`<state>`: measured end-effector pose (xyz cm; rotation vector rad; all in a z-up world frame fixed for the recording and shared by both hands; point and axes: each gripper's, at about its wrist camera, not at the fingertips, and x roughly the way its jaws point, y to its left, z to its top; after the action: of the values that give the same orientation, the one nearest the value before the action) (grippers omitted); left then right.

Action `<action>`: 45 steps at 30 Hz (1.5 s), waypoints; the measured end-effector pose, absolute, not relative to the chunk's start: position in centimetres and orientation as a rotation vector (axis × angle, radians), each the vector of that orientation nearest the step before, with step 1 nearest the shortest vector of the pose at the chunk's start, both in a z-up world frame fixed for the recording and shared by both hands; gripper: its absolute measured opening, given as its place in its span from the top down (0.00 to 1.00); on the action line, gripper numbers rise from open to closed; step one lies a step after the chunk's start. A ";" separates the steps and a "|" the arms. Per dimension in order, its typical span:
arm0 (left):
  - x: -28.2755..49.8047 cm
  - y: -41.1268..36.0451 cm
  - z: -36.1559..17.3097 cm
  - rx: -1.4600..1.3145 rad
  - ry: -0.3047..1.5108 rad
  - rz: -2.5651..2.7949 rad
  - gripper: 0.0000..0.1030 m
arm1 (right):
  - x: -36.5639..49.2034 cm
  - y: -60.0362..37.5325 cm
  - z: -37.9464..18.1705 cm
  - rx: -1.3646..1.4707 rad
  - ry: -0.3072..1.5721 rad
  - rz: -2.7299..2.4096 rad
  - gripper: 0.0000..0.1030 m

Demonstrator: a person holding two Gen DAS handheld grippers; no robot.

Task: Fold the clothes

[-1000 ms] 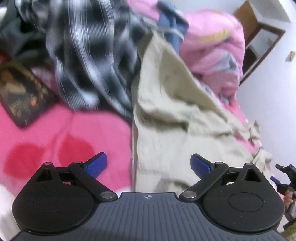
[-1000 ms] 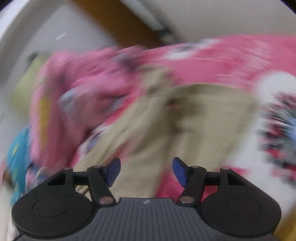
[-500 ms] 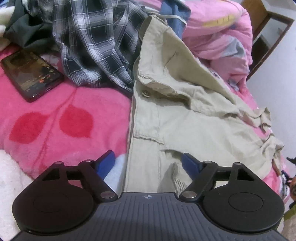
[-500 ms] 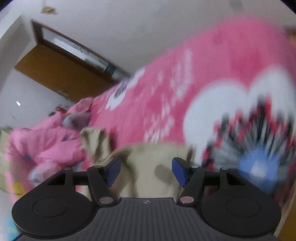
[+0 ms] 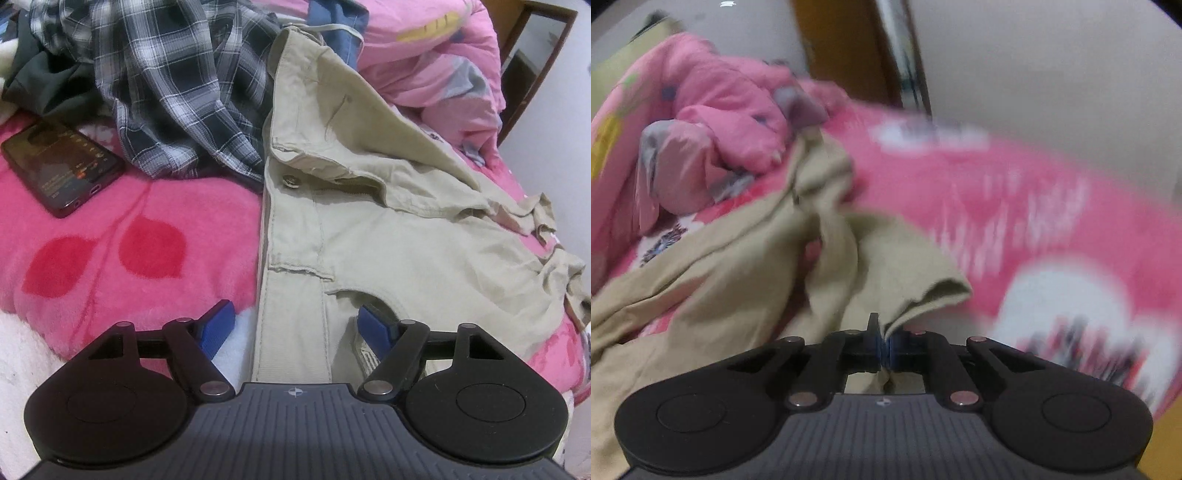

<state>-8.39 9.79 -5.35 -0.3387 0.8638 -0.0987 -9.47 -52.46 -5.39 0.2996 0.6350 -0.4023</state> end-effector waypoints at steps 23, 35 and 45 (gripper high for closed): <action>-9.8 12.1 -5.6 -0.484 0.889 -0.266 0.21 | -16.7 -54.9 -2.6 0.415 0.602 -0.612 0.34; -11.1 11.3 -7.1 -0.547 0.897 -0.248 0.21 | -10.4 -48.6 -9.3 1.002 0.695 -0.064 0.34; -11.4 12.8 -7.3 -0.788 0.800 -0.275 0.33 | -9.6 -49.4 -10.7 1.079 0.615 -0.112 0.36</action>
<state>-11.42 12.77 -7.29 -0.7876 0.7996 -0.2747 -9.58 -49.40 -10.70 1.0793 0.6147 -0.1123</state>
